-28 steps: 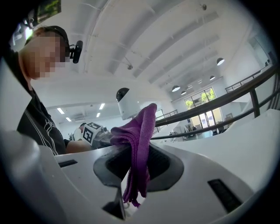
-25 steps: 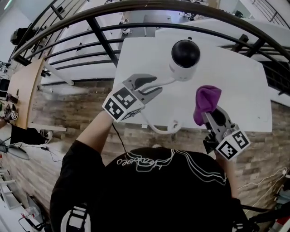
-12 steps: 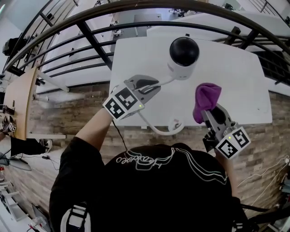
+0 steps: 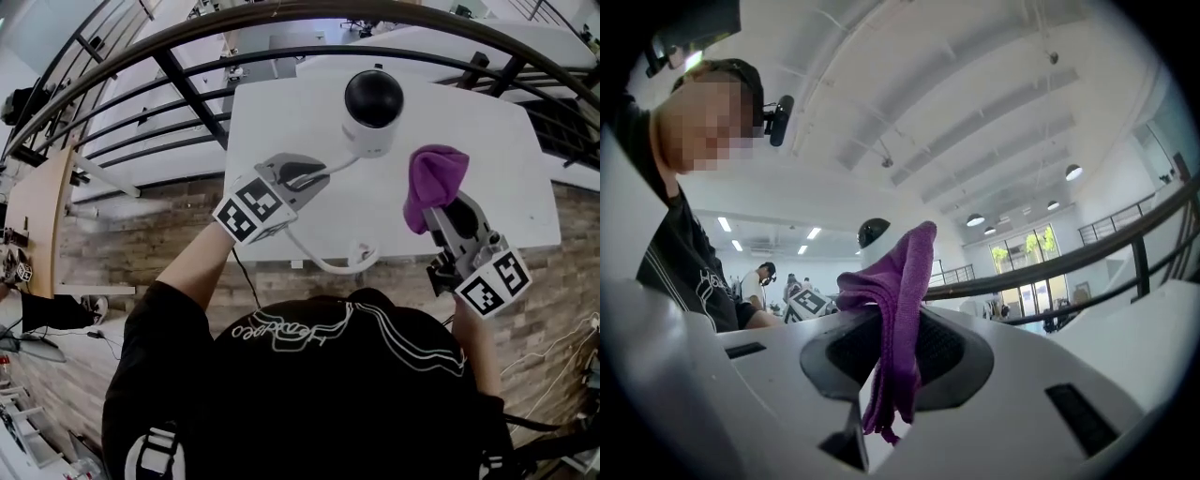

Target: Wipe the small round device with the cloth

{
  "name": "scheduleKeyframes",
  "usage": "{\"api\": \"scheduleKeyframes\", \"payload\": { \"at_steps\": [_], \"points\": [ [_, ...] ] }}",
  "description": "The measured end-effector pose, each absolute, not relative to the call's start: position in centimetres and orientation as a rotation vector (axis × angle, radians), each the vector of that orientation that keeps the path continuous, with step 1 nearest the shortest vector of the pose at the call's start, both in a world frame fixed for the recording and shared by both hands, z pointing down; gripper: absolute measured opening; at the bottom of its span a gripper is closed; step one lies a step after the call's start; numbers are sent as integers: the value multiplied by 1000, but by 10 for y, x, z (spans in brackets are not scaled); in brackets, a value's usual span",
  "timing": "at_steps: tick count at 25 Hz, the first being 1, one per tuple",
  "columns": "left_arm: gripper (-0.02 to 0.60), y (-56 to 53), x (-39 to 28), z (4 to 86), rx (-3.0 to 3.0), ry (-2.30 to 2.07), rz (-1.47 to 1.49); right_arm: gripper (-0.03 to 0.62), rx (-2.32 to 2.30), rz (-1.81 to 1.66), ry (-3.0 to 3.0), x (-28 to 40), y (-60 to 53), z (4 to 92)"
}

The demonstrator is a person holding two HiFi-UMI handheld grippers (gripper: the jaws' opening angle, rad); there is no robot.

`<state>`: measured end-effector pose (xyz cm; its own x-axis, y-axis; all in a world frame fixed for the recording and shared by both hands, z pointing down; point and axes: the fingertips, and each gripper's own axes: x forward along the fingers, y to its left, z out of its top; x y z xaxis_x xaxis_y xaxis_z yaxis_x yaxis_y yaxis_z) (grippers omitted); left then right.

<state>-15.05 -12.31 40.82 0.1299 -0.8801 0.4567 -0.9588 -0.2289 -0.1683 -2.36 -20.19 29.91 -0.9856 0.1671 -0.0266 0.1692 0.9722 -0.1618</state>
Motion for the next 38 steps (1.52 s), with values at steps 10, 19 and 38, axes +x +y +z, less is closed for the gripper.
{"api": "scheduleKeyframes", "payload": {
  "at_steps": [10, 19, 38],
  "points": [
    [61, -123, -152, 406, 2230, -1847, 705, 72, 217, 955, 2816, -32, -145, 208],
    [61, -123, -152, 408, 2235, -1840, 729, 72, 137, 1634, 2497, -56, -109, 213],
    [60, -123, -153, 408, 2257, -1858, 768, 72, 163, 1640, 2628, -79, -113, 263]
  ]
}}
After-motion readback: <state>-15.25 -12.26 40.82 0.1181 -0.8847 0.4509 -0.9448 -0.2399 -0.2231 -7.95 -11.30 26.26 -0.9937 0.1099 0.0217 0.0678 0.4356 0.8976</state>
